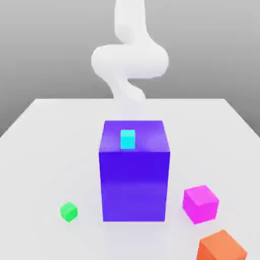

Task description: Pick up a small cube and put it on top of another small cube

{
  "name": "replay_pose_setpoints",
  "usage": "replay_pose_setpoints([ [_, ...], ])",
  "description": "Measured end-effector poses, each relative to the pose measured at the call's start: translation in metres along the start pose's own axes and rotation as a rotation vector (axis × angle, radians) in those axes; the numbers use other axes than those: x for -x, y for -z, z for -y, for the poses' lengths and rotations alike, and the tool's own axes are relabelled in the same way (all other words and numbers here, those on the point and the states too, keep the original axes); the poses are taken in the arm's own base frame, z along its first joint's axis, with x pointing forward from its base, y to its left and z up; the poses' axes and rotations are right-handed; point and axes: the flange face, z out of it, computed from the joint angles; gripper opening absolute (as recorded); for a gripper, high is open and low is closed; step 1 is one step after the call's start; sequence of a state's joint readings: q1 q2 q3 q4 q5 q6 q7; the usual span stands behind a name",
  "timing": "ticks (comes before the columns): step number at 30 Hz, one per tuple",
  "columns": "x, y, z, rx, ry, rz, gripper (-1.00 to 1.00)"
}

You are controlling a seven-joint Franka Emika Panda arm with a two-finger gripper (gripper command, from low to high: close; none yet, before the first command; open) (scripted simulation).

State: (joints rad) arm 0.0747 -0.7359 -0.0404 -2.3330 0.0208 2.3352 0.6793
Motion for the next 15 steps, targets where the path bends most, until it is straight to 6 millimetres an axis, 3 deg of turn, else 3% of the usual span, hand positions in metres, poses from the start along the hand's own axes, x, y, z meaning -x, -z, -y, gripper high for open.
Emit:
replay_pose_setpoints([
  [7,0.051,-0.122,0.006,-0.023,0.355,0.238,0.00],
  [15,0.152,-0.233,0.002,-0.055,0.775,0.471,0.00],
])
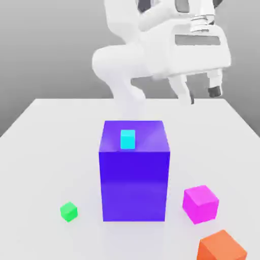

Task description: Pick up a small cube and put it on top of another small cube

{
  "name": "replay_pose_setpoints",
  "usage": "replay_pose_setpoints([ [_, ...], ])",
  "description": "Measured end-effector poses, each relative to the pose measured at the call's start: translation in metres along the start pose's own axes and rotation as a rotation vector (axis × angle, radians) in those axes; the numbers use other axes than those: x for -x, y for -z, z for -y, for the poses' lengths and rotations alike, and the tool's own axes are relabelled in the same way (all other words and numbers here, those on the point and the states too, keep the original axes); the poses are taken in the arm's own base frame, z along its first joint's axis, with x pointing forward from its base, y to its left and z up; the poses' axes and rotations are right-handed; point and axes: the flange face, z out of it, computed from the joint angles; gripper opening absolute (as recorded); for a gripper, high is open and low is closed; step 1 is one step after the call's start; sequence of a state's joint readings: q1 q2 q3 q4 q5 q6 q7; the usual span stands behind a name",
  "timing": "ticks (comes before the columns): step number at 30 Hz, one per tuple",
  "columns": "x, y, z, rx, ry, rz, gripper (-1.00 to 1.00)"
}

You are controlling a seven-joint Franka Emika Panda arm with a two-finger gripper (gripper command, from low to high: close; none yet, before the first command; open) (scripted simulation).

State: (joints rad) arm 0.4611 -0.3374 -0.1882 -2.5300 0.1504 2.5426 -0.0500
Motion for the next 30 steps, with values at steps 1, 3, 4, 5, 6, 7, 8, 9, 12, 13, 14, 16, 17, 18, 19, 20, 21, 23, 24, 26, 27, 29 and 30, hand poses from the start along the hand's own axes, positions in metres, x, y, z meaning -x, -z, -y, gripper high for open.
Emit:
replay_pose_setpoints([
  [1,0.006,-0.016,0.005,-0.002,0.054,0.027,0.00],
  [3,0.020,-0.048,0.016,-0.005,0.163,0.081,0.00],
  [4,0.027,-0.063,0.021,-0.005,0.218,0.107,0.00],
  [5,0.036,-0.077,0.025,-0.006,0.273,0.133,0.00],
  [6,0.044,-0.091,0.030,-0.006,0.328,0.158,0.00],
  [7,0.054,-0.104,0.034,-0.006,0.383,0.183,0.00],
  [8,0.063,-0.116,0.037,-0.006,0.439,0.208,0.00],
  [9,0.073,-0.128,0.041,-0.005,0.495,0.232,0.00],
  [12,0.104,-0.161,0.052,-0.003,0.673,0.304,0.00],
  [13,0.115,-0.170,0.055,-0.001,0.731,0.328,0.00],
  [14,0.125,-0.179,0.056,0.001,0.790,0.351,0.00],
  [16,0.139,-0.193,0.057,0.006,0.867,0.380,0.00],
  [17,0.141,-0.199,0.054,0.008,0.874,0.383,0.00],
  [18,0.143,-0.205,0.052,0.010,0.879,0.384,0.00],
  [19,0.145,-0.210,0.051,0.011,0.883,0.384,0.00],
  [20,0.147,-0.217,0.050,0.011,0.884,0.384,0.00],
  [21,0.149,-0.223,0.049,0.011,0.885,0.384,0.00],
  [23,0.154,-0.236,0.046,0.011,0.885,0.385,0.00],
  [24,0.157,-0.243,0.045,0.010,0.884,0.387,0.00],
  [26,0.163,-0.253,0.042,0.009,0.882,0.390,-1.00],
  [27,0.163,-0.254,0.042,0.008,0.882,0.391,-1.00],
  [29,0.164,-0.254,0.042,0.008,0.881,0.392,-1.00],
  [30,0.164,-0.254,0.042,0.008,0.881,0.393,-1.00],
])
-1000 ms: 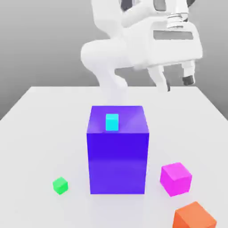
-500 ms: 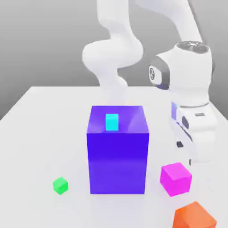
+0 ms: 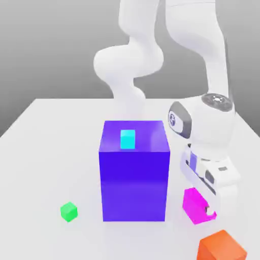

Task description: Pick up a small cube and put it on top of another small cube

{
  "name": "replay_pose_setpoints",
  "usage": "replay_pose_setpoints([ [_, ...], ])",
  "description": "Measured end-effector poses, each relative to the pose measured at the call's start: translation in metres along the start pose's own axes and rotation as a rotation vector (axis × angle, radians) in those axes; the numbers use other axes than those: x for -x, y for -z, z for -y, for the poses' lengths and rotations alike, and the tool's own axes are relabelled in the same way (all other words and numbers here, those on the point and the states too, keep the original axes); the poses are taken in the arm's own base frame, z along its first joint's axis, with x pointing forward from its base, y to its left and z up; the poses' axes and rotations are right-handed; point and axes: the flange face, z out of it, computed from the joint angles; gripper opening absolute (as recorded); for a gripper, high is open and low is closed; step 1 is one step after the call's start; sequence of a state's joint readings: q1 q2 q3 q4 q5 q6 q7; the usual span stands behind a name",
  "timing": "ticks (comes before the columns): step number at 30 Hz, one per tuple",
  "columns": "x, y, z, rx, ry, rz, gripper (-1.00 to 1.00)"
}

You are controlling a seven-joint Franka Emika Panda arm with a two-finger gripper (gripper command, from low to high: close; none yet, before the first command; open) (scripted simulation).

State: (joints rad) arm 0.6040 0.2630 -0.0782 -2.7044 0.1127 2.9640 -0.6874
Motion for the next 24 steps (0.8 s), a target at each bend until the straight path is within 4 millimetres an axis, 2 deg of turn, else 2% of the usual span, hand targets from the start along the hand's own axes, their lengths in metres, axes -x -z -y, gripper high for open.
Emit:
replay_pose_setpoints([
  [3,0.000,0.000,0.000,0.001,0.000,-0.001,-1.00],
  [11,-0.002,0.052,-0.001,0.004,0.002,-0.003,-1.00],
  [14,0.003,0.062,-0.007,0.006,-0.055,0.002,-1.00],
  [17,0.008,0.065,-0.031,0.027,-0.205,0.003,-1.00],
  [24,0.028,0.107,-0.137,0.134,-0.552,-0.082,-1.00],
])
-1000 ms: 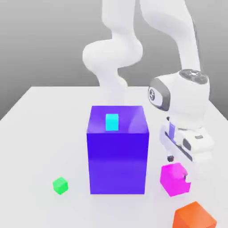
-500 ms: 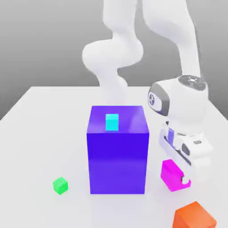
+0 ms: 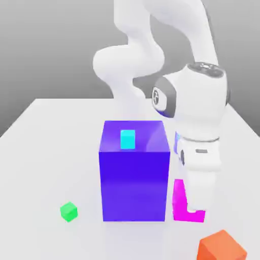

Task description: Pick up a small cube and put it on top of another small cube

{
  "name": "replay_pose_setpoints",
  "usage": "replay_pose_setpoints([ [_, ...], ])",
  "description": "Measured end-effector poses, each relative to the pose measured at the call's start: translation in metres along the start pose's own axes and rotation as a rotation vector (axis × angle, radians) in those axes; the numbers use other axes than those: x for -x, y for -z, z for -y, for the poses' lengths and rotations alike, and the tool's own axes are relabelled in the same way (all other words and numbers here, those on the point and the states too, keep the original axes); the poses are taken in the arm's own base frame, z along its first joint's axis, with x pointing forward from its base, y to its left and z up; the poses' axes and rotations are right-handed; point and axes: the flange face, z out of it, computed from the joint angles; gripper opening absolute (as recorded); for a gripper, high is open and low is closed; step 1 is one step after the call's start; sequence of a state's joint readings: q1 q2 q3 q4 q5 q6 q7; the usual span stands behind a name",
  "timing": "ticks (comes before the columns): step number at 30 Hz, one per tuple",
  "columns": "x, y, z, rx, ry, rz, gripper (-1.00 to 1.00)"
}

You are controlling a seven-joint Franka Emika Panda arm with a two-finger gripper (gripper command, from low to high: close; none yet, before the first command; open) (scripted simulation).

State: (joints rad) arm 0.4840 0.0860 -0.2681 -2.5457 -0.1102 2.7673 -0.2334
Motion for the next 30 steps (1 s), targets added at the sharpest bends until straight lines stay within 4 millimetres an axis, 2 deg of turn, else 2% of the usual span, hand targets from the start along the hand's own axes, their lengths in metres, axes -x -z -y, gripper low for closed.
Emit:
replay_pose_setpoints([
  [2,-0.001,0.006,-0.035,0.023,-0.071,-0.012,-1.00],
  [6,0.016,0.012,-0.096,0.047,-0.132,-0.001,-1.00],
  [14,0.077,0.030,-0.207,0.085,-0.221,0.027,-1.00],
  [17,0.100,0.020,-0.209,0.057,-0.201,0.062,-1.00],
  [23,0.151,0.001,-0.198,-0.016,-0.162,0.124,-1.00],
  [30,0.208,-0.004,-0.183,-0.083,-0.124,0.137,-1.00],
])
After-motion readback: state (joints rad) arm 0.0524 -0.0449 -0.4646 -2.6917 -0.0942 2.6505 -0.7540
